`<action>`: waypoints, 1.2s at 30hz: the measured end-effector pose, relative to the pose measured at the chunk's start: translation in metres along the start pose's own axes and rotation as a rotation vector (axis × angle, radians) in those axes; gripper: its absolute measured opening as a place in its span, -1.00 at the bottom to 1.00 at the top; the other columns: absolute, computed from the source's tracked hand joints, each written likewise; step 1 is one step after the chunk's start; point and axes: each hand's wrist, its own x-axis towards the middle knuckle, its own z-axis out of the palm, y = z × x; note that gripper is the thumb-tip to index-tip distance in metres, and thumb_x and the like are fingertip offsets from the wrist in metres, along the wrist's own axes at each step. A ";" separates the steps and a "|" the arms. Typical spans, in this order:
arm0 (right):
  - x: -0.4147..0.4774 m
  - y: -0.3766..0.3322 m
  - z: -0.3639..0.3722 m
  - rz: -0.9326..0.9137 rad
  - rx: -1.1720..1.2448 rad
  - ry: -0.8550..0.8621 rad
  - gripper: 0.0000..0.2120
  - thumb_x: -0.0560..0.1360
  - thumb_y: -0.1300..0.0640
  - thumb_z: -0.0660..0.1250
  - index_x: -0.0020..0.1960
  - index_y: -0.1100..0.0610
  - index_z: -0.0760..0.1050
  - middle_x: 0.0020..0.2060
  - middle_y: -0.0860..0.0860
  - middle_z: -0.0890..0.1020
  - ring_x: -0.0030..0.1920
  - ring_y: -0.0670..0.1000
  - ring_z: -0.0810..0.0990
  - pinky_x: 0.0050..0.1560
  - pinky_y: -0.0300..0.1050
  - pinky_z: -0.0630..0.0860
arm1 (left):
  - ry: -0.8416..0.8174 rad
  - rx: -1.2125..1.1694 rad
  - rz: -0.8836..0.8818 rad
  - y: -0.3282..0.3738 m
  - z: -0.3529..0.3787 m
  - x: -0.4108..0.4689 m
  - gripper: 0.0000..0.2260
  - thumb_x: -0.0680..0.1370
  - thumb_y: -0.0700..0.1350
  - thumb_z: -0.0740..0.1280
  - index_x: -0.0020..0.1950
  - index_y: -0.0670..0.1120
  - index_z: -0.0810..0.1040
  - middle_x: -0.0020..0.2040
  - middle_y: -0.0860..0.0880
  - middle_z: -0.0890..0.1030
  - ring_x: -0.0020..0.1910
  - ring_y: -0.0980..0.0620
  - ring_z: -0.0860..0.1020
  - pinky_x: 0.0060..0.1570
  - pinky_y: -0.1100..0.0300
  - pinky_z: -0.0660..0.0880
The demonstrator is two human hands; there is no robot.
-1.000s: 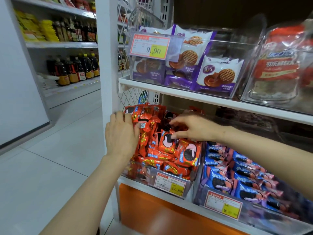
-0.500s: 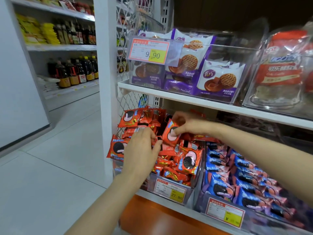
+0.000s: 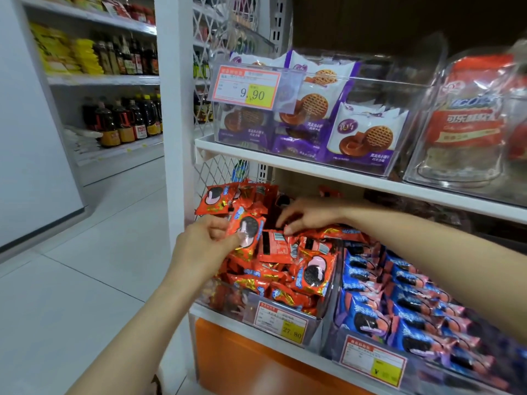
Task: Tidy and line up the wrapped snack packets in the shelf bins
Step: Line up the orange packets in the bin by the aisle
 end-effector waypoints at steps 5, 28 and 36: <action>-0.006 0.006 -0.001 0.034 -0.126 -0.093 -0.74 0.53 0.00 0.31 0.05 0.18 0.60 -0.04 0.11 0.65 -0.12 -0.04 0.53 -0.10 -0.19 0.38 | 0.066 -0.050 -0.028 -0.002 -0.013 0.000 -0.80 0.42 -0.08 0.47 -0.04 -0.07 0.53 -0.16 -0.06 0.60 -0.16 -0.05 0.58 -0.09 0.13 0.49; -0.015 -0.010 -0.014 0.094 0.448 0.271 -0.82 0.43 0.11 0.44 -0.05 0.05 0.46 -0.16 -0.03 0.55 -0.15 -0.07 0.51 -0.22 -0.30 0.40 | 0.098 -0.038 -0.002 0.011 -0.008 -0.005 -0.81 0.47 -0.05 0.41 0.05 -0.03 0.54 -0.16 0.08 0.55 -0.06 -0.03 0.58 0.05 0.03 0.53; -0.059 -0.012 -0.001 0.000 0.851 0.126 -0.65 0.30 0.11 0.50 0.03 0.16 0.49 -0.17 0.06 0.63 -0.16 -0.03 0.58 -0.02 -0.23 0.48 | -0.063 -0.150 -0.024 0.012 0.022 -0.005 -0.82 0.52 -0.09 0.36 0.08 -0.08 0.46 -0.13 0.03 0.57 -0.05 0.02 0.57 0.02 0.11 0.51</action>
